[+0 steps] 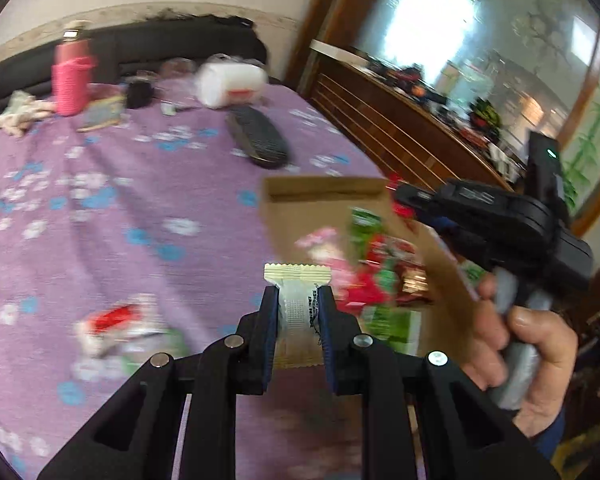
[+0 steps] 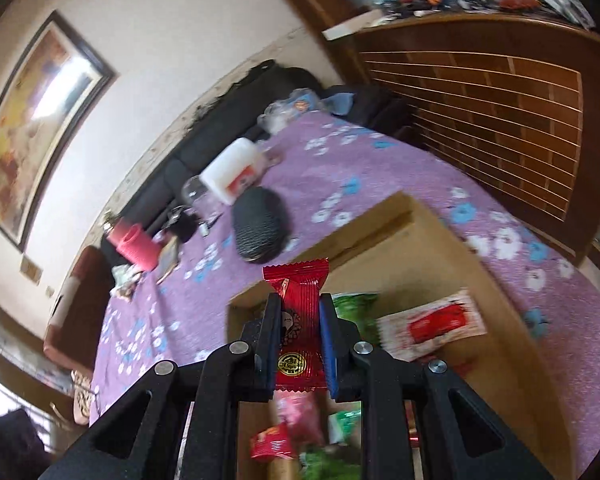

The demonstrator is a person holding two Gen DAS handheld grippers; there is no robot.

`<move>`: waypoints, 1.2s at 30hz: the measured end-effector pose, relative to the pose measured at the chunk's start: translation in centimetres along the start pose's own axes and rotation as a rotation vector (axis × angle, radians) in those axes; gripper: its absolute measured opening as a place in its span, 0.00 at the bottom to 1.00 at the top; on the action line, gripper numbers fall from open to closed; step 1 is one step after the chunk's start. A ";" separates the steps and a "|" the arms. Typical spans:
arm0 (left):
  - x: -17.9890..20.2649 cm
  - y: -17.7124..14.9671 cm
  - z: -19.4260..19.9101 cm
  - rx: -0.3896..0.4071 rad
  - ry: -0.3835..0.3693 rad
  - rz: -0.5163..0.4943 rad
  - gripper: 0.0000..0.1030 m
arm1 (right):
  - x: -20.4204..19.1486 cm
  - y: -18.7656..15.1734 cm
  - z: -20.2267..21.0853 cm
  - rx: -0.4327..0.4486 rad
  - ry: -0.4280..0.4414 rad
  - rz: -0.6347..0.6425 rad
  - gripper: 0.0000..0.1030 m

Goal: Organize snacks
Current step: 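Carry the white packet and red candy pack over the cardboard box, then lower both held snacks into the cardboard box and open both tools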

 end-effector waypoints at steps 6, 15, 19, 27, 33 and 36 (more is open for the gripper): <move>5.4 -1.9 -3.2 -0.060 -0.048 -0.060 0.18 | 2.3 0.1 -0.7 -0.039 -0.055 -0.043 0.18; 6.1 -3.5 -5.2 -0.092 -0.050 -0.084 0.18 | 3.7 -0.6 -1.9 -0.112 -0.106 -0.035 0.20; 6.0 -3.4 -5.1 -0.087 -0.054 -0.085 0.18 | 3.6 -0.7 -1.9 -0.123 -0.119 -0.024 0.20; 5.9 -3.2 -4.6 -0.088 -0.067 -0.073 0.19 | 3.5 -0.4 -1.3 -0.097 -0.113 -0.043 0.20; 5.2 -2.3 -2.7 -0.059 -0.074 -0.054 0.27 | 2.2 0.3 -0.1 -0.038 -0.077 -0.021 0.21; 4.3 -1.8 -1.3 -0.041 -0.063 -0.053 0.27 | 0.6 0.3 0.3 -0.017 -0.042 0.025 0.22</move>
Point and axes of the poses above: each gripper's, at about its wrist camera, not at the fingertips, and z roughly against the way its jaws point, x to its right, y to its top, the point moved 8 cm from there along -z, roughly the way its jaws point, and after that the axes turned 3 degrees about z, right-handed, at the moved point
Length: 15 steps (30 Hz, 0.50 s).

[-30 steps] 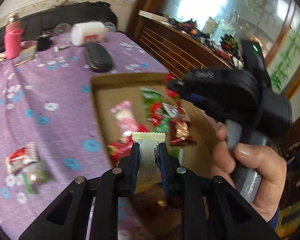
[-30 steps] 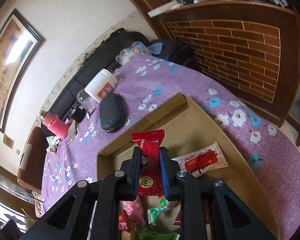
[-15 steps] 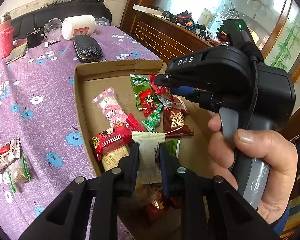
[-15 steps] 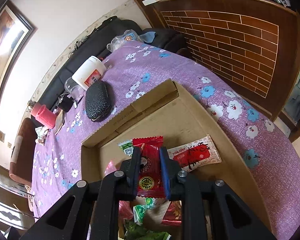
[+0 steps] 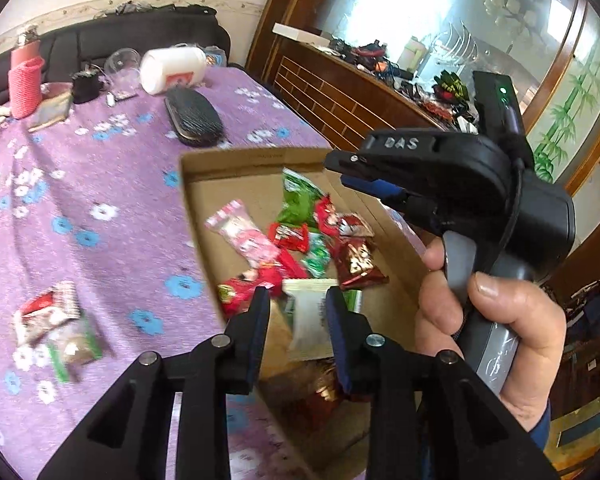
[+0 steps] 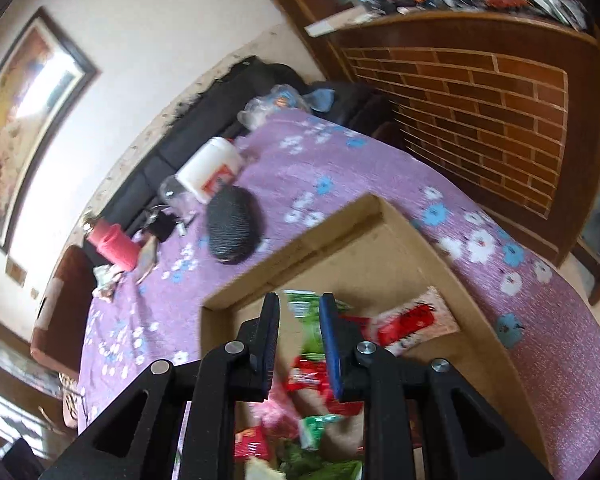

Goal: Organize snacks
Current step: 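Lower both held snacks into the cardboard box and open both tools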

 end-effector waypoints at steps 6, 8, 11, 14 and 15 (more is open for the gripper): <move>-4.6 0.8 3.4 0.036 0.092 -0.003 0.27 | -4.8 -1.3 0.2 -0.003 0.088 0.143 0.24; -7.1 1.1 4.8 0.053 0.135 0.017 0.28 | -6.6 -2.2 0.2 -0.015 0.123 0.189 0.24; -10.9 1.3 6.3 0.067 0.179 0.060 0.30 | -9.4 -3.8 0.4 -0.028 0.165 0.271 0.24; -14.5 1.3 6.4 0.055 0.226 0.090 0.35 | -11.9 -5.8 0.2 -0.067 0.229 0.321 0.25; -15.4 1.2 6.3 0.050 0.241 0.098 0.35 | -12.7 -6.4 0.1 -0.080 0.245 0.332 0.25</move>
Point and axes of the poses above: each gripper's, at about its wrist camera, not at the fingertips, and z roughly against the way its jaws point, x to its right, y to its top, the point moved 8 cm from there along -z, roughly the way its jaws point, and after that the axes turned 3 degrees about z, right-handed, at the moved point
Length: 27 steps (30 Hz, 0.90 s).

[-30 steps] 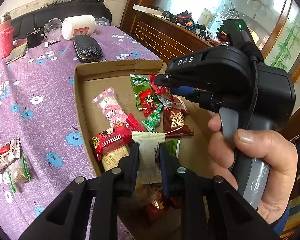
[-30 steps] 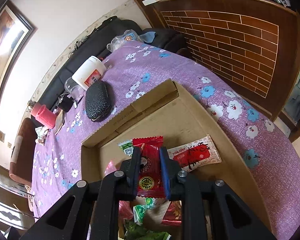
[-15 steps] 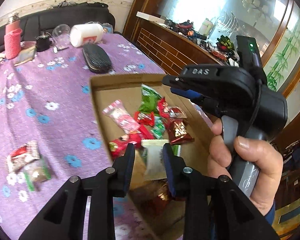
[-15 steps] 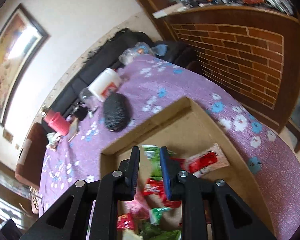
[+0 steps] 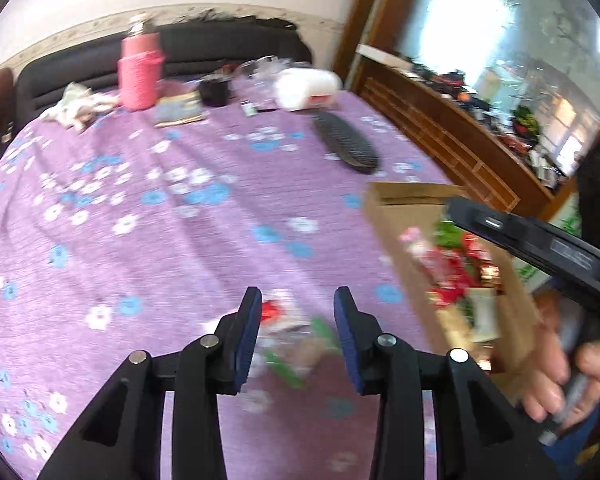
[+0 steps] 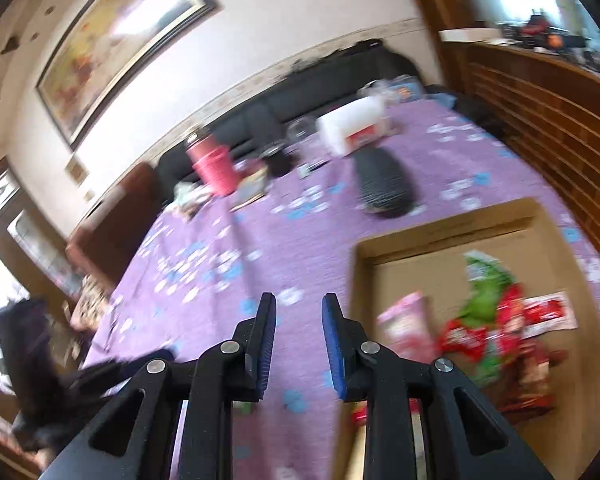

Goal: Organize snacks
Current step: 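Lower both held snacks into the cardboard box and open both tools, then grasp the white packet with red label on the cloth with the left tool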

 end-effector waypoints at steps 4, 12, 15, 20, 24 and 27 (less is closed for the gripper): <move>-1.6 -0.9 -2.8 -0.051 0.025 -0.014 0.35 | -1.6 -1.0 -1.0 -0.028 0.010 0.041 0.25; -2.2 -0.9 -5.3 -0.055 -0.018 -0.018 0.35 | -2.6 -1.5 -1.9 -0.055 0.040 0.046 0.25; -2.0 -1.6 -5.3 -0.068 -0.026 -0.047 0.35 | -2.8 -1.7 -2.0 -0.060 0.031 0.061 0.25; -2.2 -2.4 -4.2 -0.081 -0.022 -0.078 0.35 | -3.1 -2.2 -2.5 -0.071 0.028 0.075 0.25; -1.9 -3.2 -4.1 -0.112 -0.020 -0.125 0.47 | -3.3 -2.6 -2.9 -0.084 0.022 0.083 0.25; -1.9 -3.4 -4.7 -0.111 0.022 -0.152 0.46 | -3.5 -2.8 -3.2 -0.090 0.018 0.095 0.25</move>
Point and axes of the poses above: each gripper's, at about its wrist camera, not at the fingertips, and z roughly against the way its jaws point, x to its right, y to its top, the point moved 8 cm from there along -z, roughly the way its jaws point, and after that the axes turned 3 degrees about z, right-handed, at the moved point
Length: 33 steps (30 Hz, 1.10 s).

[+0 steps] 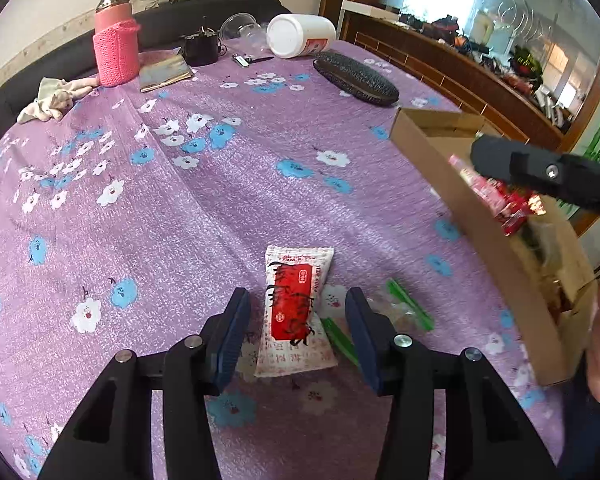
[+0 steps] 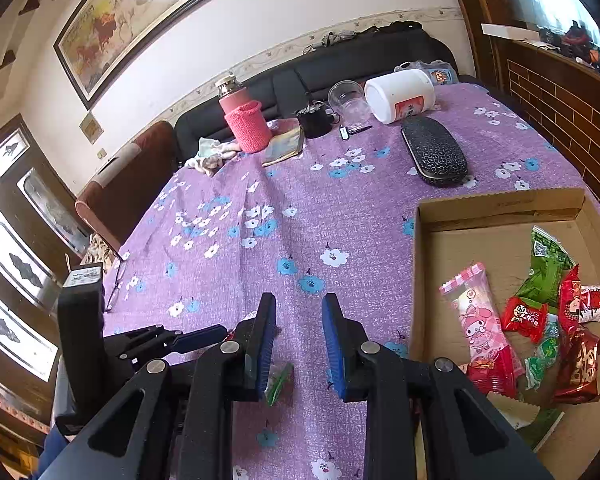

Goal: Organize snacks
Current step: 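Grasp the white packet with red label on the cloth with the left tool, then grasp the green-edged clear packet on the cloth with the right tool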

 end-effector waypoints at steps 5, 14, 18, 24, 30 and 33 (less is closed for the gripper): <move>-0.4 0.4 -0.1 0.028 0.057 0.002 0.23 | -0.7 -0.2 -0.4 -0.011 0.003 0.023 0.25; -4.1 1.6 1.6 0.073 0.074 0.147 0.22 | -3.0 -2.3 -3.0 -0.092 0.034 0.066 0.25; -5.1 2.1 3.0 0.125 0.076 0.200 0.22 | -5.4 -4.4 -5.8 -0.177 0.070 0.109 0.25; -5.5 2.5 3.4 0.137 0.064 0.228 0.22 | -4.3 -5.1 -7.1 -0.210 0.017 0.123 0.25; -6.0 2.5 3.9 0.150 0.068 0.240 0.22 | -7.2 -7.5 -7.0 -0.374 0.236 0.142 0.34; -6.5 2.6 4.0 0.153 0.065 0.260 0.22 | -6.8 -7.4 -7.1 -0.348 0.169 0.185 0.35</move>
Point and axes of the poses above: each gripper's, at about its wrist camera, not at the fingertips, and z roughly against the way its jaws point, x to its right, y to its top, the point moved 8 cm from there along -z, roughly the way its jaws point, and after that the axes turned 3 degrees about z, right-handed, at the moved point
